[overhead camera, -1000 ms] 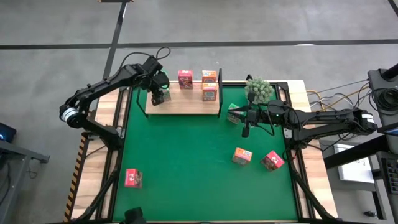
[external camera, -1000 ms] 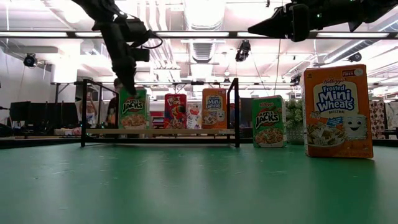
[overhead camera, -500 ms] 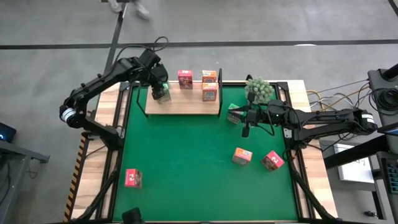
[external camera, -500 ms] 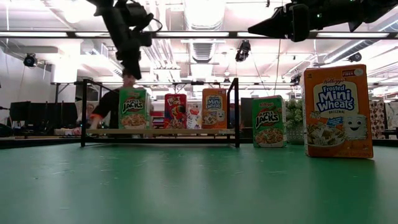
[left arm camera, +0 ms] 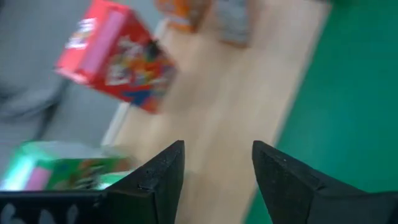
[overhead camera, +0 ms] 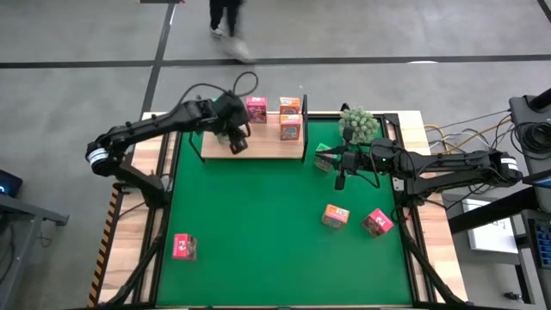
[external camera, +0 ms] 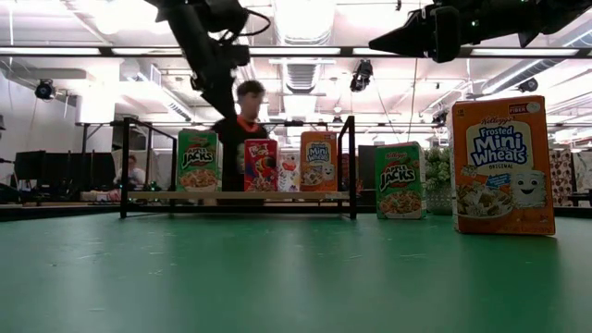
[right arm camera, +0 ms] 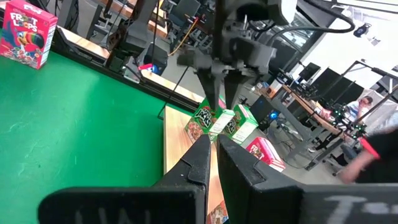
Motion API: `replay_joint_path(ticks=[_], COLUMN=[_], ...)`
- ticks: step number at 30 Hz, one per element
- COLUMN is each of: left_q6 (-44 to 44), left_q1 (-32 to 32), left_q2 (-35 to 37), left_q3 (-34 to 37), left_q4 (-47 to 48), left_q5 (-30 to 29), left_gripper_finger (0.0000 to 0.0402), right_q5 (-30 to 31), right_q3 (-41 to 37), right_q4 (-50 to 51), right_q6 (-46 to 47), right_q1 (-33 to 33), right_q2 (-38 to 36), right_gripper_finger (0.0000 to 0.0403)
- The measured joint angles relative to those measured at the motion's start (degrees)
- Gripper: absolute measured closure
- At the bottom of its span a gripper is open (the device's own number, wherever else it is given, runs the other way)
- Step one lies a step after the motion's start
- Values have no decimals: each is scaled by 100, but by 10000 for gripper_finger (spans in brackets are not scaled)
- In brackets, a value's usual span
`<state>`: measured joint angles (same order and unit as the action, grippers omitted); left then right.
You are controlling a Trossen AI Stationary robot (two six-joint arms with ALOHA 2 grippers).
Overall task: Stack cereal on shelf
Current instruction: Put the bottom green cereal box aligned with the other green cereal box on the shelf
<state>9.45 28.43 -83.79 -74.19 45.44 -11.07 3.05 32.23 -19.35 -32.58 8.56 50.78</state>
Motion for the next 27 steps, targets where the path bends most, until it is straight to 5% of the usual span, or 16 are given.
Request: replay_joint_path(ticks=[8,27], left_q6=[29,31], left_q1=[14,9], left_q2=[-252,-437], left_q3=[0,0], left_q4=[-214,283], left_q5=[-1555,-1538], left_gripper_finger=[271,318], right_q5=[2,4], right_q3=[0,0], right_q4=[0,7], right_q6=[-4,-46], right_q1=[0,0], right_q2=[0,0], right_gripper_finger=[385,385])
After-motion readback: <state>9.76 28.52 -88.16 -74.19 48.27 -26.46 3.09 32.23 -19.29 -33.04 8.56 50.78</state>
